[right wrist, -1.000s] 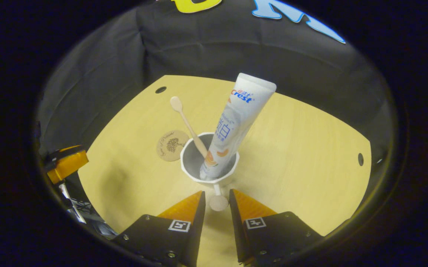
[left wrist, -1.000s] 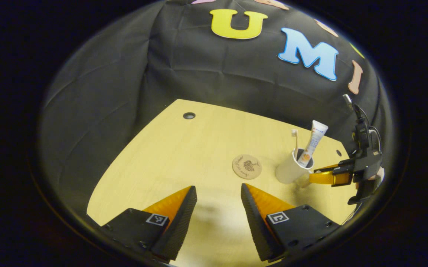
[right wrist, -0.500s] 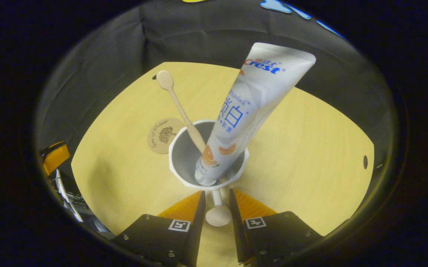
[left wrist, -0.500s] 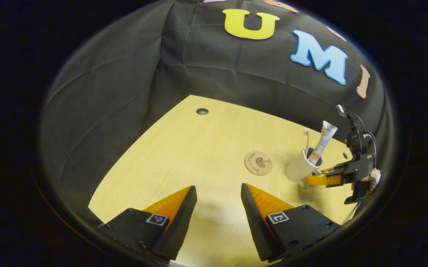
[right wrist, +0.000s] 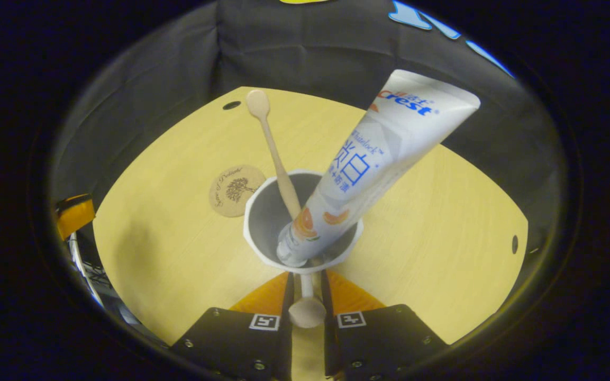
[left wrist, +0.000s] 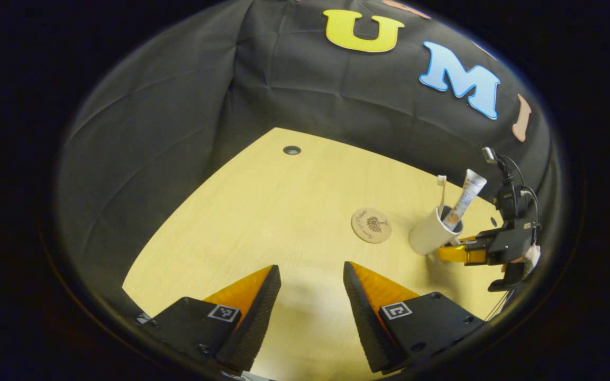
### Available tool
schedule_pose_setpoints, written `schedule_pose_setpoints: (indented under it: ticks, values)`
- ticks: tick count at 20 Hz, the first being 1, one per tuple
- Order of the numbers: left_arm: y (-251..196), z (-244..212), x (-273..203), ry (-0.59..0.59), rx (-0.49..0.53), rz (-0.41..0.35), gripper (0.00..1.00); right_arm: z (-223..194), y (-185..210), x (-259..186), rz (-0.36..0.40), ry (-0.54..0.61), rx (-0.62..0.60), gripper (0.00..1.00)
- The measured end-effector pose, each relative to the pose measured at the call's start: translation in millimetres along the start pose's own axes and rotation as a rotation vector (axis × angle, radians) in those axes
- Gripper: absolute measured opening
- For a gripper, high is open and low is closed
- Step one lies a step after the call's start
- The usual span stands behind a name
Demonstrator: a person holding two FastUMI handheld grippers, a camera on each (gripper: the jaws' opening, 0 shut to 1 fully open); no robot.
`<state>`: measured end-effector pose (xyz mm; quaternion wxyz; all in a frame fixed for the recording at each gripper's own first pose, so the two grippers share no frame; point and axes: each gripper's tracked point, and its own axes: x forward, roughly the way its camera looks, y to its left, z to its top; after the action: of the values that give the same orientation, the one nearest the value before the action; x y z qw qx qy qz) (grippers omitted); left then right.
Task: Put the toothbrush and toothpaste on the desktop into the cup, then pick up the cup and place it on the coaster on the desktop.
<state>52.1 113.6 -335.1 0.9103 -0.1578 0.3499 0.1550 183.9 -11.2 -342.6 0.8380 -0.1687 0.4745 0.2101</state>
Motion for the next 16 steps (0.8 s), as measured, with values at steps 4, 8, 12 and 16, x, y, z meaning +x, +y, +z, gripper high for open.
schedule_pose_setpoints:
  ticks: [4,8,12,16]
  values:
    - [-7,4,1,-0.004,0.009,-0.003,0.82,4,7,-16,0.006,-0.022,-0.001,0.24]
    - [-2,-7,-14,-0.001,-0.010,0.003,0.82,19,12,-32,-0.001,-0.056,-0.010,0.24]
    - [12,-8,-17,0.004,-0.021,0.019,0.82,21,12,-31,-0.018,-0.064,0.011,0.17]
    - [27,-15,-26,0.005,-0.026,0.038,0.82,27,15,-25,-0.037,-0.112,0.042,0.17]
